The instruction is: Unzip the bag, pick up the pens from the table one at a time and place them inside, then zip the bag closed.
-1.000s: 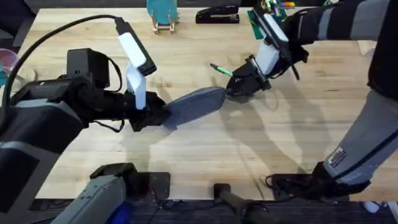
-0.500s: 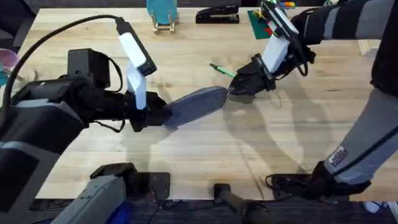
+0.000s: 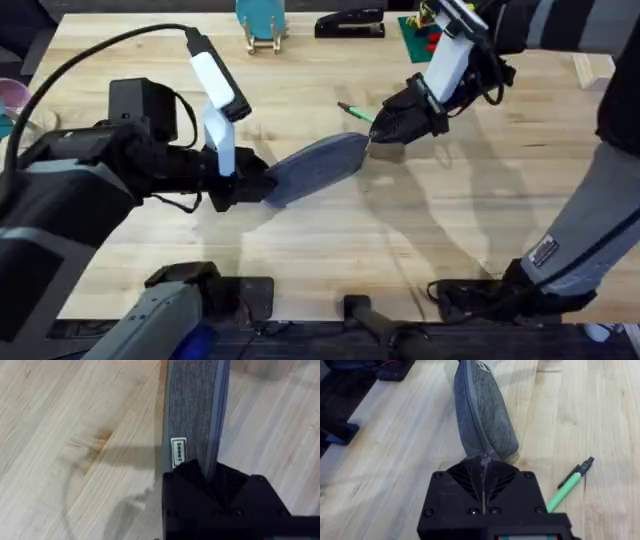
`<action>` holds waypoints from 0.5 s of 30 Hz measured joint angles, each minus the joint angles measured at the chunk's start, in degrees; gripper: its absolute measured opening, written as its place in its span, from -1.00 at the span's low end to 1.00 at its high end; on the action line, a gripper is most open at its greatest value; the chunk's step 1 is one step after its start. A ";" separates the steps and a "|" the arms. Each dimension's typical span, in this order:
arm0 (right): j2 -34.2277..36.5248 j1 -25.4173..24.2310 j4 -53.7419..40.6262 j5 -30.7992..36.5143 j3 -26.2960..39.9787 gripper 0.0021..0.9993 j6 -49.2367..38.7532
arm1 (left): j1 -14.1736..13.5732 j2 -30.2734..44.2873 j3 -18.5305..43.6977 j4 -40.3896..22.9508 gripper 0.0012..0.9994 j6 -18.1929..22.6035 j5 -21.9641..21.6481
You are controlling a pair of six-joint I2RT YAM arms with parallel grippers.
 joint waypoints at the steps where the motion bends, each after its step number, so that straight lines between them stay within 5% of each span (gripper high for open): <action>1: 0.00 0.07 0.00 0.00 0.09 -0.94 0.00 | 0.00 0.02 0.00 0.00 -0.92 0.00 0.00; 15: -0.02 2.42 0.10 0.25 1.09 -0.94 0.00 | 0.00 0.02 0.00 -0.05 -0.92 0.02 -0.15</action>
